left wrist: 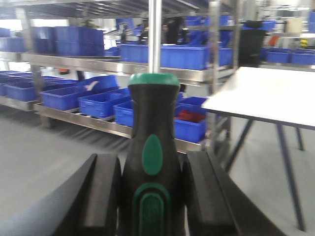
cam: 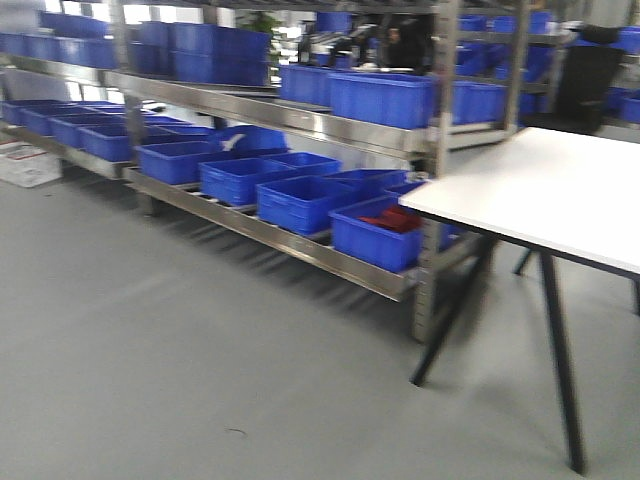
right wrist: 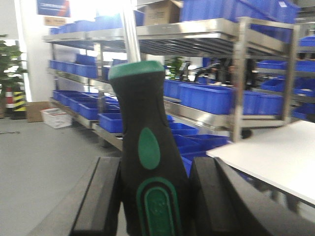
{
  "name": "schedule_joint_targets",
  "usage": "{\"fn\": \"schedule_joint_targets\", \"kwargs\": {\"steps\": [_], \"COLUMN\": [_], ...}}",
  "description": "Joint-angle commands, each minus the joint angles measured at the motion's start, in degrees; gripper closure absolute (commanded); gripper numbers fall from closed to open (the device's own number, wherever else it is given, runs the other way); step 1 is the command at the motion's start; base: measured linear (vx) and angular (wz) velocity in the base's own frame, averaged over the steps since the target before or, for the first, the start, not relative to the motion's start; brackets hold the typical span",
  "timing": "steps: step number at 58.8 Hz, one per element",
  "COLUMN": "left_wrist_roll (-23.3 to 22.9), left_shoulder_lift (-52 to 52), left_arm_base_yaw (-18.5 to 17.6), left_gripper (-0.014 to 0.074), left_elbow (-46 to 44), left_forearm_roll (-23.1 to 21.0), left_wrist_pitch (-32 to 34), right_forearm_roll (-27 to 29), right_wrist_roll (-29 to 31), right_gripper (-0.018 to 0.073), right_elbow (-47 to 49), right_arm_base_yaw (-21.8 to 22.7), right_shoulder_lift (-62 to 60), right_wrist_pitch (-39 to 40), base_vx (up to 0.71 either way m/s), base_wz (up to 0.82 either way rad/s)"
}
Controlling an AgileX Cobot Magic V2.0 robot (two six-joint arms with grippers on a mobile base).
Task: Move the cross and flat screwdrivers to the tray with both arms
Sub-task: 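Hold both screwdrivers while the base drives to the shelf station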
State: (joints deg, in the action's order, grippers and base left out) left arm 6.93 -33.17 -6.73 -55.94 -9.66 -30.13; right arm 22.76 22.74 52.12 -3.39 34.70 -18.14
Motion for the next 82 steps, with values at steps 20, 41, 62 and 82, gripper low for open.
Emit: {"fn": "schedule_joint_targets", "kwargs": {"steps": [20, 41, 62, 82], "left_wrist_roll": [-0.14, -0.14, -0.14, -0.14], "left_shoulder_lift": [-0.16, -0.16, -0.16, -0.16], "left_arm_base_yaw": [-0.16, -0.16, -0.16, -0.16], "left_gripper": [0.0594, 0.0594, 0.0594, 0.0594], "left_elbow": [-1.66, -1.66, -1.66, -1.66], "left_forearm_roll": [-0.75, -0.75, -0.75, -0.75], "left_wrist_pitch": [5.44, 5.44, 5.44, 5.44], "right_forearm_roll": [0.48, 0.48, 0.48, 0.48], "right_wrist_roll": [0.17, 0.17, 0.17, 0.17], "right_gripper": [0.0567, 0.0567, 0.0567, 0.0567], "right_elbow": [1.68, 1.68, 1.68, 1.68], "right_arm_base_yaw": [0.14, 0.14, 0.14, 0.14], "right_shoulder_lift": [0.24, 0.24, 0.24, 0.24], "right_wrist_pitch": [5.46, 5.46, 5.46, 5.46], "base_vx": [0.53, 0.54, 0.54, 0.56], "base_wz": [0.56, 0.40, 0.27, 0.25]}}
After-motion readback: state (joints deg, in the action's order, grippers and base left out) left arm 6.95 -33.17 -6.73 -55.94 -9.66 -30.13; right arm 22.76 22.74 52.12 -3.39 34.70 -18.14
